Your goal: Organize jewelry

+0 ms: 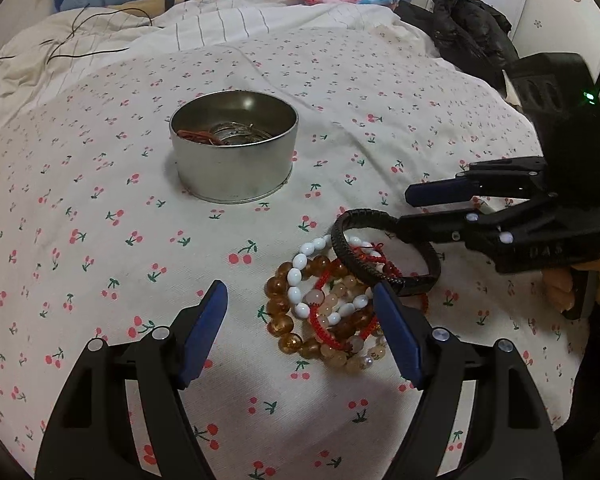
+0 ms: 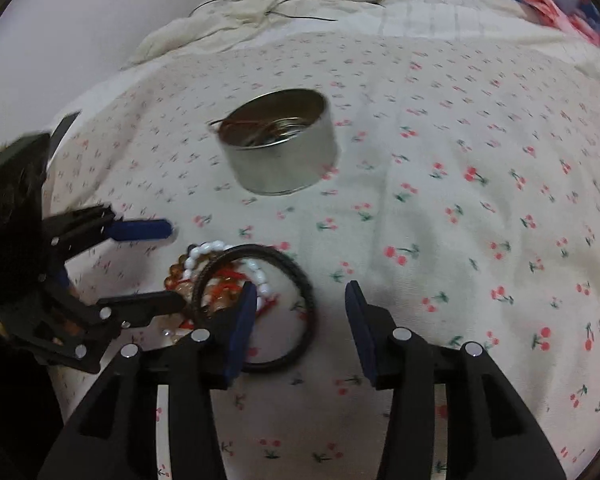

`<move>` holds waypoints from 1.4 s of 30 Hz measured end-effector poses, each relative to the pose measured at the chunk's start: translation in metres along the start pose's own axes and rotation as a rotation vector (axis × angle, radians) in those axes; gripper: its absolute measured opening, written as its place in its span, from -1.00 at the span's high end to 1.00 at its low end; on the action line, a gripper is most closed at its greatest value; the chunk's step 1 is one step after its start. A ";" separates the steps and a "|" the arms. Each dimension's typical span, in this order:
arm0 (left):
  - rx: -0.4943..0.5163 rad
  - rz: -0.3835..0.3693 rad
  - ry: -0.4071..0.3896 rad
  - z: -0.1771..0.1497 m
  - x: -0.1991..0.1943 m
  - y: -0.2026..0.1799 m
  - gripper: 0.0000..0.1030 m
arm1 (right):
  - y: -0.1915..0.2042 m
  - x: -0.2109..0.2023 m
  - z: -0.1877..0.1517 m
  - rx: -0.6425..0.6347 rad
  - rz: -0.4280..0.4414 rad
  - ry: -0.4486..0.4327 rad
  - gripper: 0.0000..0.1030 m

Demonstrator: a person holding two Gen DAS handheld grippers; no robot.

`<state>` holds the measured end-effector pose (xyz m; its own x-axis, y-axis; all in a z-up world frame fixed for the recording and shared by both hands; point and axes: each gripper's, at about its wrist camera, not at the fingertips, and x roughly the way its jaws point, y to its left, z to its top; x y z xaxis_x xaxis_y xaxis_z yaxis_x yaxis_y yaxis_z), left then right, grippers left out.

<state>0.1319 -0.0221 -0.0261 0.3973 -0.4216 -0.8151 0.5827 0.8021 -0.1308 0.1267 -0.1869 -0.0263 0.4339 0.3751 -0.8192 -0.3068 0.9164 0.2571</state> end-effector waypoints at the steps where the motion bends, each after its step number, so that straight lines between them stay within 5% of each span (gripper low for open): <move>1: 0.001 0.002 0.002 0.000 0.001 0.000 -0.39 | 0.003 0.000 0.000 -0.016 -0.013 -0.001 0.12; 3: 0.002 0.000 0.006 -0.001 0.002 -0.001 -0.39 | 0.007 0.008 -0.002 -0.037 -0.029 0.028 0.21; 4: 0.008 0.002 0.007 -0.002 0.002 -0.002 -0.39 | 0.008 0.014 -0.004 -0.046 -0.045 0.050 0.53; 6: 0.023 0.007 0.001 -0.001 0.001 -0.005 -0.39 | 0.014 0.022 -0.005 -0.092 -0.070 0.076 0.83; 13: -0.014 -0.025 -0.044 0.009 0.002 -0.001 -0.31 | -0.014 -0.008 0.006 -0.010 -0.178 -0.021 0.84; 18: 0.031 -0.034 -0.014 0.020 0.023 -0.008 0.43 | -0.026 -0.002 0.003 0.029 -0.204 0.014 0.84; 24: 0.099 0.042 -0.034 0.023 0.023 -0.019 0.84 | -0.030 0.002 0.001 0.017 -0.200 0.043 0.84; 30: 0.135 0.036 -0.049 0.025 0.010 -0.022 0.87 | -0.029 0.009 0.002 -0.005 -0.215 0.064 0.84; 42: -0.025 -0.220 -0.166 0.035 -0.039 0.006 0.87 | -0.030 0.012 0.002 0.006 -0.178 0.065 0.83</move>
<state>0.1444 -0.0153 0.0249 0.3753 -0.6487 -0.6621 0.6509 0.6930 -0.3100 0.1430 -0.2091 -0.0429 0.4251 0.1971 -0.8834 -0.2250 0.9684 0.1077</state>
